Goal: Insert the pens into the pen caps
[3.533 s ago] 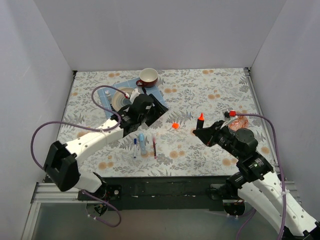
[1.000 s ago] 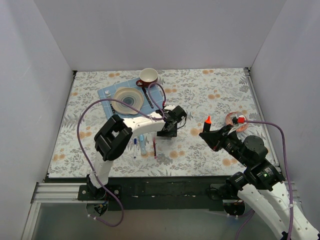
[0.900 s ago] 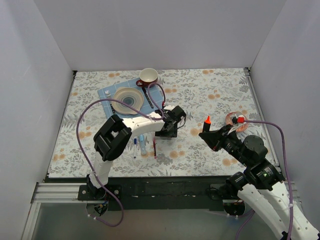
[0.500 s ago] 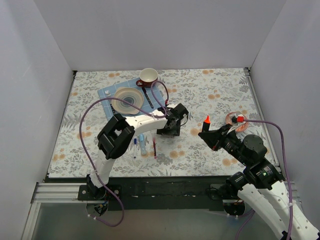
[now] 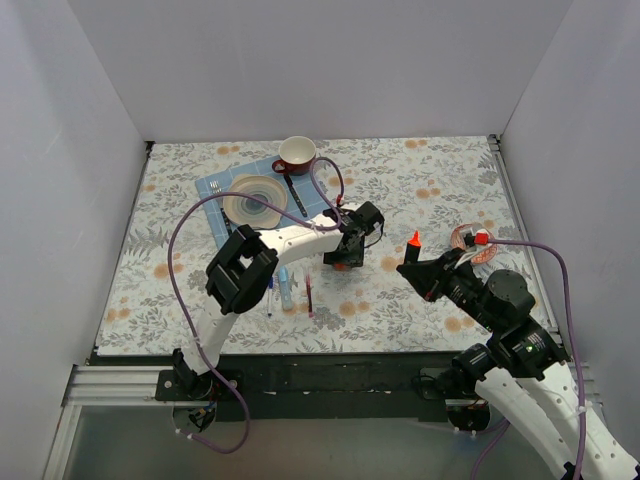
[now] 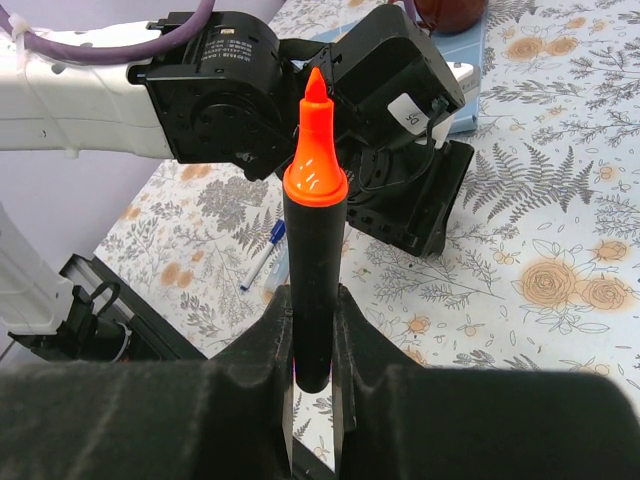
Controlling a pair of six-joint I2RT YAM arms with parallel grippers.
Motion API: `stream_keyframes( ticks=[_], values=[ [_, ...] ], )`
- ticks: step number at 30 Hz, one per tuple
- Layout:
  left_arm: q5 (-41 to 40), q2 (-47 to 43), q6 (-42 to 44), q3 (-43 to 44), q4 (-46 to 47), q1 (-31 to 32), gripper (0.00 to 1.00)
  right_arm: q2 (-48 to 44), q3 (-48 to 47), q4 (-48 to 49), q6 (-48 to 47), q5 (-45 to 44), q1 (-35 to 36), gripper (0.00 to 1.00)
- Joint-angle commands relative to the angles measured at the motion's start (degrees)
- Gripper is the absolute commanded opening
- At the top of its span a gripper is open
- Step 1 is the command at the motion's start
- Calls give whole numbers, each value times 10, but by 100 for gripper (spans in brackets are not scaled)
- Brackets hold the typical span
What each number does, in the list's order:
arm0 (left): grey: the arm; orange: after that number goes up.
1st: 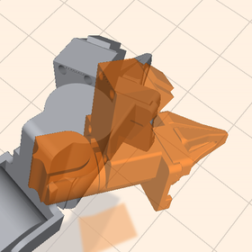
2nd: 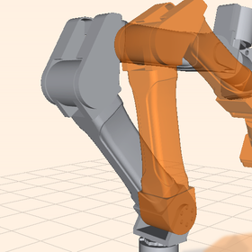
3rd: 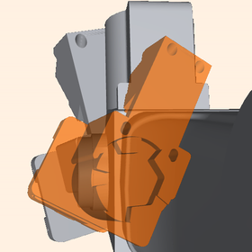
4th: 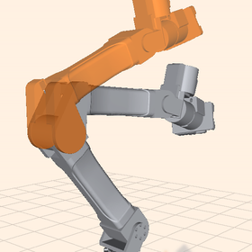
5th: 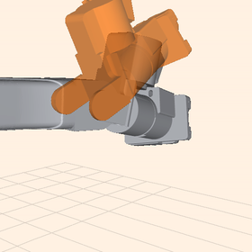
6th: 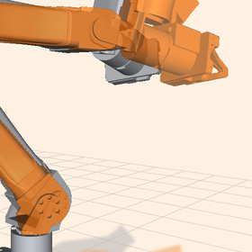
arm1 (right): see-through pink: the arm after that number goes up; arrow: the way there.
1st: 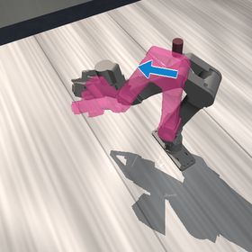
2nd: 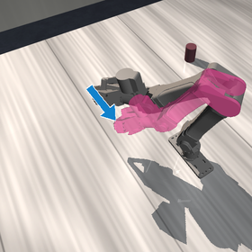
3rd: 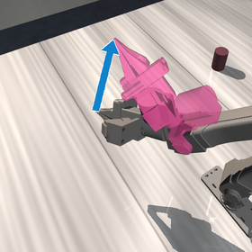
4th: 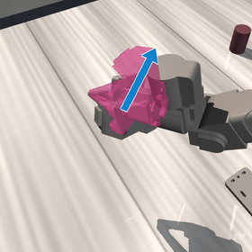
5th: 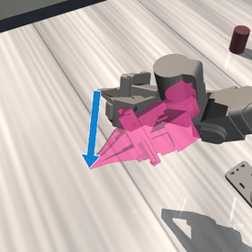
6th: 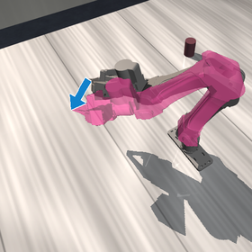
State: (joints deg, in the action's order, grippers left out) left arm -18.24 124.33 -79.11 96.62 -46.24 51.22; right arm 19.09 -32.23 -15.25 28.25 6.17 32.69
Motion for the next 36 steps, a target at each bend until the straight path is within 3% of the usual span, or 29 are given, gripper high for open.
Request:
stream_keyframes(
  ticks=[1,21,24,26,28,36],
  values=[
    [-21,21,-3,15,-34,-4,47,-6,-4,28,-6,0,-2,1],
    [-47,57,14,12,-56,-4,34,-27,-10,13,-7,-5,-2,1],
    [-44,56,17,9,-49,-4,22,-27,-10,13,-7,-5,-1,1],
    [-44,50,17,5,-44,-4,8,-25,-6,13,-6,-5,-2,1],
    [-42,33,14,-3,-39,-4,0,-21,0,14,-1,4,-1,1],
    [7,-130,-45,-97,52,-5,0,-19,73,44,29,56,-2,1]
  ],
)
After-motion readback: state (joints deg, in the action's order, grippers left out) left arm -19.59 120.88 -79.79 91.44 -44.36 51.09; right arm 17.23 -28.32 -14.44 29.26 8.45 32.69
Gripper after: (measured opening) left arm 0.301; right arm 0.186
